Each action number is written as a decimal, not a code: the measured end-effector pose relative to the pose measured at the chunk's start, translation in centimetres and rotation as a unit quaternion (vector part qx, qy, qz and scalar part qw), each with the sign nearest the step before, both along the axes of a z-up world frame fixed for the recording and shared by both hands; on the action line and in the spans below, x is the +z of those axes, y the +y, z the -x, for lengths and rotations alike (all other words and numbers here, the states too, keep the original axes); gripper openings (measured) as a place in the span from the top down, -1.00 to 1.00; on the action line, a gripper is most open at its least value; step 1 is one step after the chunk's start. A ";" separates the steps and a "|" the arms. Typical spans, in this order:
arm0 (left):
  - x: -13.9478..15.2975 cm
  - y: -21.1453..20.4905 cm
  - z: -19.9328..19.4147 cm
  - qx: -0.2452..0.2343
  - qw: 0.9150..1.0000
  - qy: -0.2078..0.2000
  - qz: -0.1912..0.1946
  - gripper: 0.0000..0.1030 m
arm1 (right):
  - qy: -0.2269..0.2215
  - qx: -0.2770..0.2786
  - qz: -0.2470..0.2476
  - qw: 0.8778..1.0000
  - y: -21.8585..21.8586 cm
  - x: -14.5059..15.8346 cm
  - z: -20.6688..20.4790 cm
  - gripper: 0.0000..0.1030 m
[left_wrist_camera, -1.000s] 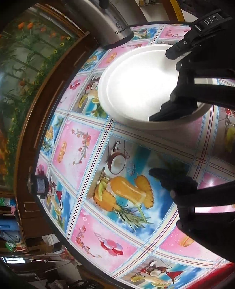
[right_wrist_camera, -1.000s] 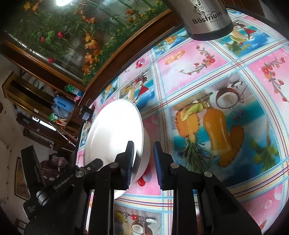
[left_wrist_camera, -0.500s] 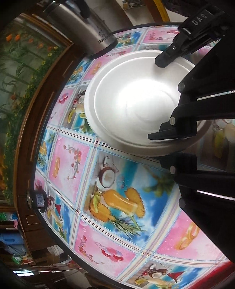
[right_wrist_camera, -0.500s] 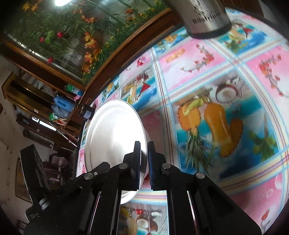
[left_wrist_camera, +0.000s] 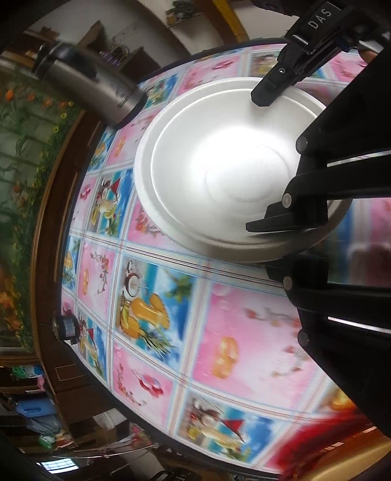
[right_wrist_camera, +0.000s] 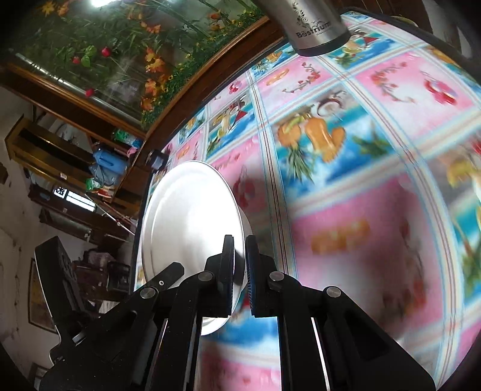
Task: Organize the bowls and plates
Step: 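Lift the white bowl with both tools and carry it to the red plate stack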
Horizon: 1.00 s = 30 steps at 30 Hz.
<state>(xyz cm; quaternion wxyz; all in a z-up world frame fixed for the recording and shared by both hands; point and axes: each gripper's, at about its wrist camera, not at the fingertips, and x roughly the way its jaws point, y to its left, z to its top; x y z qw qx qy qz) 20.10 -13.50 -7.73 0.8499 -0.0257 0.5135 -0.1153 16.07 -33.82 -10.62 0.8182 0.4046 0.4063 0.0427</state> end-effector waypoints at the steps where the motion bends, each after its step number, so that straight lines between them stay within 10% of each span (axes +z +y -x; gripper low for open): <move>1: 0.3 0.2 0.7 -0.002 1.000 -0.003 0.000 0.78 | -0.002 0.002 -0.001 1.000 0.2 0.3 1.0 0.86; 19: 8.8 15.5 12.9 0.077 0.990 -0.114 -0.022 0.76 | -0.090 0.123 0.010 0.988 13.7 8.5 8.9 0.86; 30: 7.8 26.7 15.6 0.153 0.983 -0.094 -0.037 0.74 | -0.093 0.238 0.024 0.966 26.4 9.1 9.1 0.86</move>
